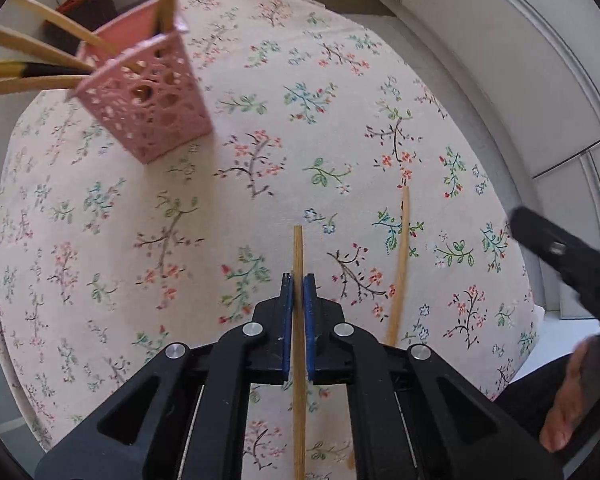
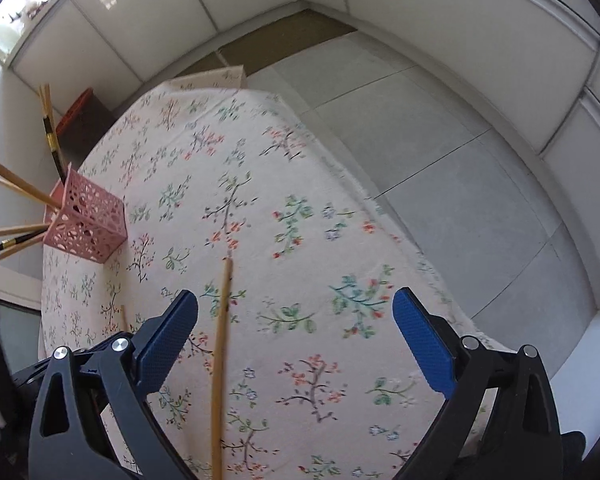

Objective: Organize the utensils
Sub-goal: 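Grasp a wooden chopstick with the left gripper while the right gripper grasps the last one, then carry both wooden chopsticks to the pink cup and lower them in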

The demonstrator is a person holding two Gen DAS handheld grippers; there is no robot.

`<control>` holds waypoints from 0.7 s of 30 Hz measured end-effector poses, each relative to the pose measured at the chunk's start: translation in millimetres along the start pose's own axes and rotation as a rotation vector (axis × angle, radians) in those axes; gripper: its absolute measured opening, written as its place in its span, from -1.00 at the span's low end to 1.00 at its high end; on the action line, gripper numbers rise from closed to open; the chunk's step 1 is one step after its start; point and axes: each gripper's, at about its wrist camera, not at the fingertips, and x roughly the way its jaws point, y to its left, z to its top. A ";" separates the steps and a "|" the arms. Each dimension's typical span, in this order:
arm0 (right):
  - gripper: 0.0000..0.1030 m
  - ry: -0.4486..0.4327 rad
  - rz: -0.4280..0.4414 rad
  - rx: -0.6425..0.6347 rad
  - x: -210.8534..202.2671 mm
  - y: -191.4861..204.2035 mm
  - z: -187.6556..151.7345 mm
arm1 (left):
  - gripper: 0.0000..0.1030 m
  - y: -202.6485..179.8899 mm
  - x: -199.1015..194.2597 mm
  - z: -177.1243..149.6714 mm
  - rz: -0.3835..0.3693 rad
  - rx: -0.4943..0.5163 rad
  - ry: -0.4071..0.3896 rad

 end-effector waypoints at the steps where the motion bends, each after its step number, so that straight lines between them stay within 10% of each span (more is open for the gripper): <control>1: 0.70 0.030 -0.013 -0.009 9.3 10.7 2.3 | -0.91 4.7 -12.1 -3.8 -0.003 -0.011 -0.025; 9: 0.21 0.176 -0.125 -0.029 68.6 70.4 -5.7 | -0.91 40.5 -108.8 -11.5 -0.029 -0.068 -0.249; 12: -0.88 0.142 -0.163 -0.050 68.6 83.8 -12.5 | -0.91 54.5 -126.7 -14.5 -0.029 -0.090 -0.302; 21: -0.89 0.021 0.091 -0.047 2.5 80.8 -34.4 | -0.91 66.1 -167.1 -23.9 -0.039 -0.107 -0.389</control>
